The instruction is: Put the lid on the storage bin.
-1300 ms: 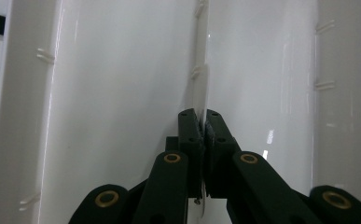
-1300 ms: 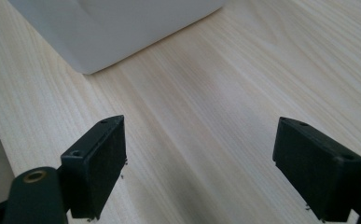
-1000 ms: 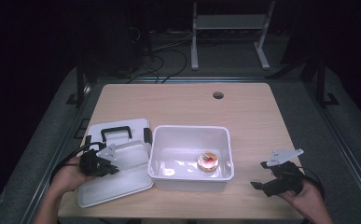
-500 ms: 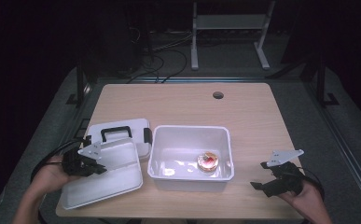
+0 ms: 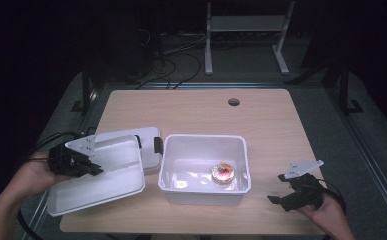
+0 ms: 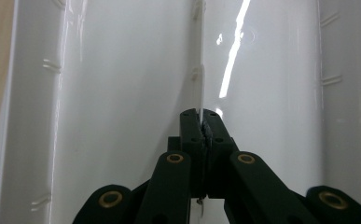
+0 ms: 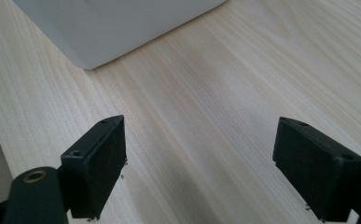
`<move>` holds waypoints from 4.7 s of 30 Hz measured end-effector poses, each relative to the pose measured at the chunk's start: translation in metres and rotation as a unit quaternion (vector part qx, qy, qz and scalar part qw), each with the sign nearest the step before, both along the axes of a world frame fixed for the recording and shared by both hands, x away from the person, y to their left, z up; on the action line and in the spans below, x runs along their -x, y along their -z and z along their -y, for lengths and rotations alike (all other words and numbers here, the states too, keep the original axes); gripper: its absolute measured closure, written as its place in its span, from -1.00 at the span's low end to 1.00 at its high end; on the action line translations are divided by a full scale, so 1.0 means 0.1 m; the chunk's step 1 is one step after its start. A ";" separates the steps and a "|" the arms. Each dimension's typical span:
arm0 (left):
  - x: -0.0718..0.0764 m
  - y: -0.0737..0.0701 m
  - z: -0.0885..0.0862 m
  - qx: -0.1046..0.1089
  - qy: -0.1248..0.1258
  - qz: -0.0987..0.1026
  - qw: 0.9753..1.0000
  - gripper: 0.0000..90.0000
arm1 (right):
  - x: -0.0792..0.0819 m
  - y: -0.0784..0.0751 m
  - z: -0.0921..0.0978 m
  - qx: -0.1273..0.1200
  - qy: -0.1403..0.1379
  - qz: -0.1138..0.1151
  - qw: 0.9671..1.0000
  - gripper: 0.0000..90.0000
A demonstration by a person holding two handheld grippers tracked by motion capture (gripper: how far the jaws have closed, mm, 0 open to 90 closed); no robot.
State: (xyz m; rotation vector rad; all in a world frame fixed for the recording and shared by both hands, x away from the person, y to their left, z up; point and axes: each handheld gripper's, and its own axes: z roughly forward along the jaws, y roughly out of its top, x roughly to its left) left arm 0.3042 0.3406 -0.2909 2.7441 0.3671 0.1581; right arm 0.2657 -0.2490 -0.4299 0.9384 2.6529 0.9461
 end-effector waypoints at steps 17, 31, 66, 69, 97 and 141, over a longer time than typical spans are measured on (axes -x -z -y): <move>-0.19 -0.28 0.81 0.025 0.055 0.008 0.998 0.98 | 0.01 -0.01 0.03 -0.008 0.002 0.006 1.000 -0.63; -0.43 -0.31 1.60 0.039 0.106 -0.016 0.994 0.98 | 0.03 -0.03 0.07 -0.014 0.008 0.010 1.000 -0.64; -0.67 0.12 2.69 0.008 0.168 -0.056 0.984 0.98 | 0.04 -0.06 0.08 -0.030 0.005 0.016 0.999 -0.64; -0.67 0.14 2.72 0.002 0.167 -0.051 0.985 0.98 | 0.04 -0.06 0.08 -0.030 0.004 0.017 0.999 -0.64; -0.63 0.25 2.73 0.000 0.171 -0.061 0.983 0.70 | 0.04 -0.07 0.06 -0.032 -0.001 0.016 0.999 -0.64; -1.24 0.40 0.20 0.079 -0.015 -0.030 0.996 0.40 | 0.00 0.04 0.09 -0.019 0.006 -0.005 1.000 -0.65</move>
